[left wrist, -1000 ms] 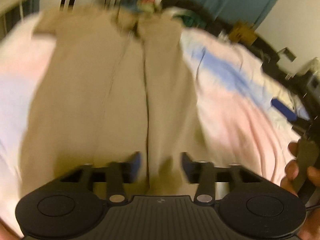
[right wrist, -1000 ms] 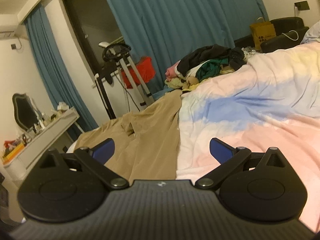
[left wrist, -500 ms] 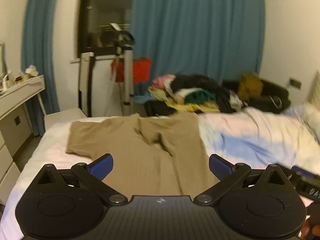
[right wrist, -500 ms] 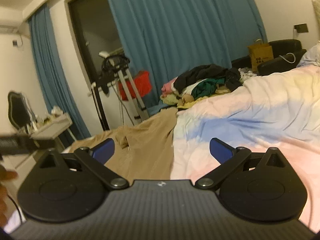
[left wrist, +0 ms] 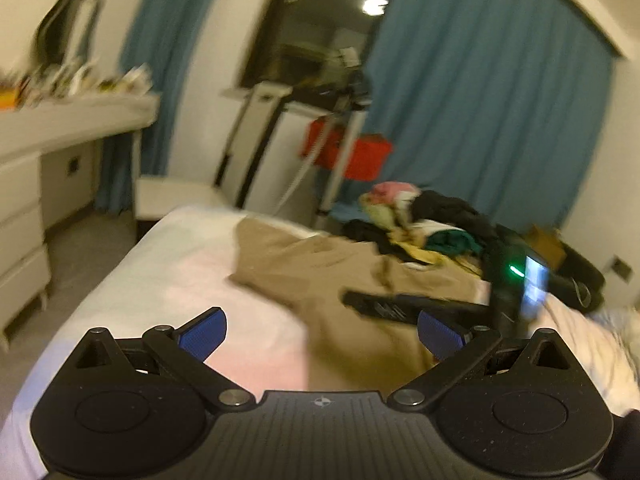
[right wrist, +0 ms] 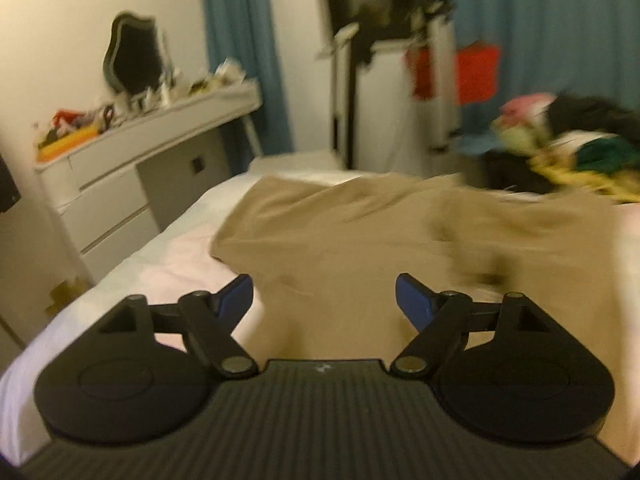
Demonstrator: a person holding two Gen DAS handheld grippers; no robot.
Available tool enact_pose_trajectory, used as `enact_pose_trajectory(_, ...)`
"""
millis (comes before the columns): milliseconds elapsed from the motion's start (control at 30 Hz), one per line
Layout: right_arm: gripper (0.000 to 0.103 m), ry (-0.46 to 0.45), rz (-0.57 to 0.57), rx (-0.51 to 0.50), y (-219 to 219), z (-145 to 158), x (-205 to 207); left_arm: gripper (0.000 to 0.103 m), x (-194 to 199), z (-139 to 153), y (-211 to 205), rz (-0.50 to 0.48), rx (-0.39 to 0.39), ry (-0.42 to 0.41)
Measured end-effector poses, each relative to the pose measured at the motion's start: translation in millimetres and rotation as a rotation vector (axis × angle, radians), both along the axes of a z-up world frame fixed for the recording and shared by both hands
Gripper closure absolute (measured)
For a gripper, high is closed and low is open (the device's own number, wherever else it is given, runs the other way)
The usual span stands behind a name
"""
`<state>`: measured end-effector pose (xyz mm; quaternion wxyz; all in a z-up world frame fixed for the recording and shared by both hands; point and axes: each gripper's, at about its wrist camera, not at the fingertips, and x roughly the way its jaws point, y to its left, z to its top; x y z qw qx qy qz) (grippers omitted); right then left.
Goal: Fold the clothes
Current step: 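Grasp the shirt hem with the right gripper and fold it toward the collar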
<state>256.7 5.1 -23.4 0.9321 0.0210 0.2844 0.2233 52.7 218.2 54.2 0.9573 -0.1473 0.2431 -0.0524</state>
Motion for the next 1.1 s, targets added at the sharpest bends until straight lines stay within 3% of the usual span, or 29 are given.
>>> enact_pose_trajectory(133, 0.024, 0.036, 0.097, -0.028, 71, -24, 46, 0.002, 24, -26, 33, 0.04, -0.079, 0.083)
enact_pose_trajectory(267, 0.025, -0.002, 0.151, -0.14, 121, -43, 64, 0.002, 39, -40, 46, 0.074, -0.079, 0.12)
enact_pose_trajectory(333, 0.066, -0.016, 0.103, -0.14, 120, -41, 70, 0.002, 43, -46, 48, 0.07, -0.076, 0.134)
enact_pose_trajectory(367, 0.076, -0.022, 0.077, -0.137, 118, -40, 72, 0.002, 44, -48, 49, 0.068, -0.074, 0.14)
enact_pose_trajectory(400, 0.094, -0.028, 0.051, -0.135, 117, -39, 75, 0.002, 44, -49, 48, 0.069, -0.071, 0.139)
enact_pose_trajectory(567, 0.098, -0.18, -0.074, -0.034, 69, 6, 59, 0.002, 31, -45, 43, 0.06, -0.081, 0.112)
enact_pose_trajectory(733, 0.099, -0.281, -0.311, 0.094, -31, 46, 47, 0.002, 21, -39, 24, -0.003, -0.109, 0.09)
enact_pose_trajectory(833, 0.099, -0.274, -0.481, 0.16, -102, 39, 48, 0.002, 17, -39, 3, -0.058, -0.098, 0.085)
enact_pose_trajectory(967, 0.099, -0.175, -0.638, 0.163, -170, -3, 57, 0.002, 16, -44, -20, -0.1, -0.053, 0.092)
enact_pose_trajectory(1100, 0.098, -0.096, -0.623, 0.155, -190, -28, 62, 0.002, 26, -57, -35, -0.111, -0.029, 0.128)
